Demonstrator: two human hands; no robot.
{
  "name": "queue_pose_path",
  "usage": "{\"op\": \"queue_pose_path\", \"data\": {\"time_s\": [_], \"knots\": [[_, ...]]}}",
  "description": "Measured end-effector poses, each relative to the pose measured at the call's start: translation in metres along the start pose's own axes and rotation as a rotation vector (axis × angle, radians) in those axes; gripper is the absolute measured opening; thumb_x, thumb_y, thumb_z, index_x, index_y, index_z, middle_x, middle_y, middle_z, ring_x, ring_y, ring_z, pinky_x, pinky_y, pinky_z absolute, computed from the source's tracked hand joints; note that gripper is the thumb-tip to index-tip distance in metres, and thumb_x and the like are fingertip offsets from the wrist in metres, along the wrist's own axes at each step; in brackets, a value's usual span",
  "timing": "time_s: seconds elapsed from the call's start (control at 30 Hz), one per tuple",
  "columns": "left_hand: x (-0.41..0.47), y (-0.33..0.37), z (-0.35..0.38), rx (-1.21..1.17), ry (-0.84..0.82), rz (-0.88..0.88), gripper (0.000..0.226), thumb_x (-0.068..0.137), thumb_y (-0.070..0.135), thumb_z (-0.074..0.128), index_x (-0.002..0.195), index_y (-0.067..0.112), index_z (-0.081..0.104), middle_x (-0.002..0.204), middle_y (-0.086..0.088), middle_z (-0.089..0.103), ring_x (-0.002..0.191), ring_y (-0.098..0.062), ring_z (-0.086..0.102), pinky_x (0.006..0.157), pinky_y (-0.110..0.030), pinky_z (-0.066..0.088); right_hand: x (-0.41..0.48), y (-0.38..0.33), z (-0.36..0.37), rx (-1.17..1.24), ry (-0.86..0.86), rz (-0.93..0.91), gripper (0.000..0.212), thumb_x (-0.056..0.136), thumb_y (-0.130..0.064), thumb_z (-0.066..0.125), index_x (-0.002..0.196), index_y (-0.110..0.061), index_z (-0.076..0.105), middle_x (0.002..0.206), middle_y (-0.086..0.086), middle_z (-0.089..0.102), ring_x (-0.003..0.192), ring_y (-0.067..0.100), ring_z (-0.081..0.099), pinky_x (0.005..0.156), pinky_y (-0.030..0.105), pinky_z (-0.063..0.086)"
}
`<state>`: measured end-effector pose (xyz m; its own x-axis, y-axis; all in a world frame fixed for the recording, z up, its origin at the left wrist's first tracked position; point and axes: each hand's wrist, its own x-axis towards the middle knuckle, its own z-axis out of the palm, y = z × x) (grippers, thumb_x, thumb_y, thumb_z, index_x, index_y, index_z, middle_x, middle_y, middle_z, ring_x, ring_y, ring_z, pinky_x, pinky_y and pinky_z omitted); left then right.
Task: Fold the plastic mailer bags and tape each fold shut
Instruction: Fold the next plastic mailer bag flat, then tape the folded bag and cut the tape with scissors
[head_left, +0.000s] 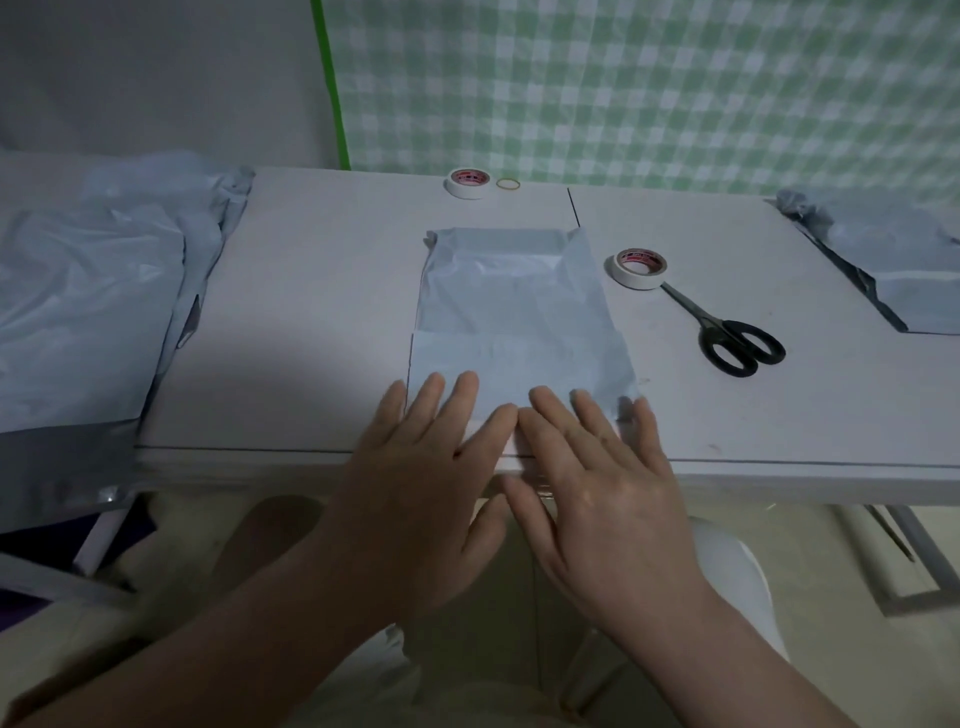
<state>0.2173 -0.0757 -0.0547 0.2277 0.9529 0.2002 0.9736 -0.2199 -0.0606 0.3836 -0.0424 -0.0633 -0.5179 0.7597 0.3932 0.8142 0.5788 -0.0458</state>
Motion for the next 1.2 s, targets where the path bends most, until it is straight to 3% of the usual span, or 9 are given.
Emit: {"op": "queue_pose_path", "data": {"time_s": [0.27, 0.6, 0.73, 0.8, 0.87, 0.93, 1.0, 1.13, 1.2], "knots": [[-0.005, -0.006, 0.000, -0.039, 0.056, -0.046, 0.054, 0.083, 0.041, 0.039, 0.128, 0.019, 0.059, 0.135, -0.019, 0.054, 0.123, -0.036, 0.053, 0.105, -0.063, 0.028, -0.003, 0.010, -0.004, -0.051, -0.010, 0.070, 0.043, 0.089, -0.053, 0.047, 0.112, -0.021, 0.064, 0.132, 0.008, 0.059, 0.119, 0.029, 0.058, 0.107, 0.060, 0.026], [-0.008, -0.028, 0.001, -0.259, 0.238, -0.128, 0.039, 0.091, 0.029, 0.035, 0.109, 0.014, 0.067, 0.124, -0.007, 0.064, 0.117, -0.020, 0.060, 0.109, -0.055, 0.024, -0.006, 0.032, -0.014, -0.063, 0.007, 0.119, 0.049, 0.091, -0.058, 0.038, 0.099, -0.016, 0.062, 0.124, 0.002, 0.064, 0.099, 0.020, 0.067, 0.108, 0.047, 0.030], [0.002, -0.034, -0.001, -0.273, 0.300, -0.156, 0.037, 0.088, 0.025, 0.038, 0.093, 0.009, 0.070, 0.106, -0.008, 0.072, 0.103, -0.022, 0.067, 0.106, -0.051, 0.029, 0.003, 0.037, -0.017, -0.051, 0.074, 0.184, 0.046, 0.094, -0.051, 0.036, 0.094, -0.015, 0.064, 0.085, -0.001, 0.072, 0.072, 0.024, 0.068, 0.110, 0.043, 0.027], [0.008, -0.035, -0.001, -0.244, 0.324, -0.157, 0.034, 0.085, 0.021, 0.040, 0.082, 0.006, 0.070, 0.094, -0.010, 0.074, 0.096, -0.028, 0.069, 0.101, -0.053, 0.035, 0.014, 0.041, -0.019, -0.022, 0.159, 0.214, 0.032, 0.091, -0.039, 0.051, 0.075, -0.014, 0.062, 0.063, 0.001, 0.066, 0.054, 0.027, 0.061, 0.105, 0.043, 0.035], [0.011, -0.037, -0.001, -0.230, 0.308, -0.172, 0.031, 0.082, 0.019, 0.040, 0.069, 0.007, 0.065, 0.082, -0.010, 0.073, 0.099, -0.031, 0.068, 0.099, -0.050, 0.039, 0.026, 0.044, -0.022, -0.013, 0.176, 0.257, 0.027, 0.085, -0.028, 0.067, 0.064, -0.013, 0.058, 0.052, 0.003, 0.058, 0.048, 0.029, 0.055, 0.089, 0.043, 0.049], [0.014, -0.040, -0.002, -0.245, 0.250, -0.188, 0.027, 0.081, 0.020, 0.040, 0.065, 0.011, 0.060, 0.077, -0.010, 0.071, 0.107, -0.030, 0.064, 0.099, -0.045, 0.037, 0.040, 0.047, -0.029, 0.018, 0.052, 0.321, 0.026, 0.083, -0.032, 0.068, 0.066, -0.013, 0.061, 0.058, 0.007, 0.059, 0.058, 0.032, 0.056, 0.066, 0.038, 0.052], [0.017, -0.043, -0.005, -0.258, 0.204, -0.172, 0.026, 0.081, 0.025, 0.043, 0.067, 0.014, 0.062, 0.084, -0.008, 0.072, 0.111, -0.029, 0.062, 0.098, -0.041, 0.037, 0.058, 0.056, -0.034, 0.072, -0.001, 0.388, 0.021, 0.086, -0.035, 0.059, 0.078, -0.018, 0.066, 0.072, 0.008, 0.065, 0.073, 0.034, 0.058, 0.059, 0.032, 0.044], [0.028, -0.043, -0.012, -0.251, 0.161, -0.145, 0.031, 0.082, 0.031, 0.041, 0.077, 0.017, 0.068, 0.102, -0.006, 0.072, 0.107, -0.029, 0.065, 0.098, -0.048, 0.039, 0.101, 0.087, -0.024, 0.128, 0.048, 0.427, 0.023, 0.090, -0.024, 0.051, 0.106, -0.022, 0.067, 0.104, 0.009, 0.065, 0.097, 0.034, 0.057, 0.071, 0.033, 0.042], [0.032, -0.041, -0.014, -0.286, 0.139, -0.163, 0.029, 0.083, 0.030, 0.043, 0.081, 0.017, 0.069, 0.102, -0.003, 0.071, 0.109, -0.029, 0.063, 0.101, -0.048, 0.036, 0.122, 0.104, -0.011, 0.144, 0.021, 0.460, 0.025, 0.091, -0.029, 0.048, 0.108, -0.025, 0.067, 0.111, 0.005, 0.060, 0.104, 0.030, 0.054, 0.078, 0.032, 0.041]]}}
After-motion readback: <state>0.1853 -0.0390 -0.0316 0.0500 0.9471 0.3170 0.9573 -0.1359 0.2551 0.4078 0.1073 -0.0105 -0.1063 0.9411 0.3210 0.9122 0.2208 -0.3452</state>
